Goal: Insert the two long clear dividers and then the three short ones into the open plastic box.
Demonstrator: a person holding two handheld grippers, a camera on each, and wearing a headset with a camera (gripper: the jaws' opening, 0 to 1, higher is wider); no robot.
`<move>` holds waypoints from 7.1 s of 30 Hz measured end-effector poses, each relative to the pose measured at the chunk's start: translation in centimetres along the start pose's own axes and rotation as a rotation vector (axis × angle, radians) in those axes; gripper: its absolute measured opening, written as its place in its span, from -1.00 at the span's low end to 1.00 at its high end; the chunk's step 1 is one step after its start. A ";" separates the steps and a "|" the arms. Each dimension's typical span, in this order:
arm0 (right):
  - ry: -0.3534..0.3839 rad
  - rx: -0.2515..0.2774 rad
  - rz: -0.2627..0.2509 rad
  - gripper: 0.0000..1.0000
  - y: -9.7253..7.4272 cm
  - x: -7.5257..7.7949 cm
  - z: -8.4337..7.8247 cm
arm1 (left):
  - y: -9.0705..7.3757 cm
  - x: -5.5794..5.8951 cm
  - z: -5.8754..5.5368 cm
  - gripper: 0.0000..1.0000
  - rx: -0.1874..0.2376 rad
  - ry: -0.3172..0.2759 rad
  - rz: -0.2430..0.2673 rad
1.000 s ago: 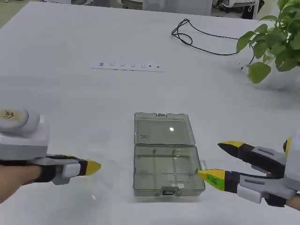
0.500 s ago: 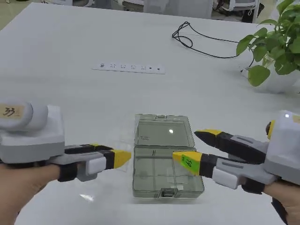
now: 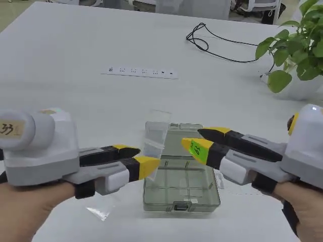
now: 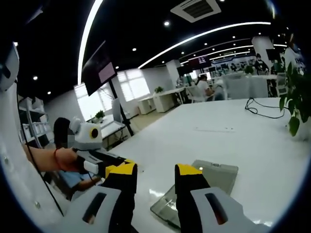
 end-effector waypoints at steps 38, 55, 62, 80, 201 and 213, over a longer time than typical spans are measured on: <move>0.154 -0.091 -0.057 -0.87 2.8 -2.0 -2.1 | 1.6 1.0 -0.3 -0.43 -0.029 0.056 0.000; 0.203 -0.099 -0.080 -0.87 1.9 -0.9 -1.6 | 0.5 0.3 -1.0 -0.29 -0.058 0.092 -0.023; 0.243 -0.104 -0.146 -0.86 1.0 0.9 -1.5 | -0.3 -0.4 -1.8 -0.13 -0.087 0.138 -0.030; 0.310 -0.269 -0.328 -0.87 -0.1 4.7 -2.7 | -1.0 -1.5 -3.3 0.51 -0.139 0.309 -0.083; 0.399 -0.573 -0.315 -0.58 3.7 8.5 -11.6 | -1.6 -2.3 -4.2 0.69 -0.159 0.282 -0.077; 0.271 -0.519 -0.234 -0.37 3.3 7.9 -10.0 | -2.4 -1.6 -3.7 0.69 -0.145 0.279 -0.035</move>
Point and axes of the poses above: the centre of the closed fingertips' face, and the gripper's own axes: y roughly forward along the fingers, x roughly to its right, z roughly out of its top, the point moved 6 cm from there along -y, roughly backward along the fingers, and after that the axes turned 2 degrees about -z, right-handed, at the moved point
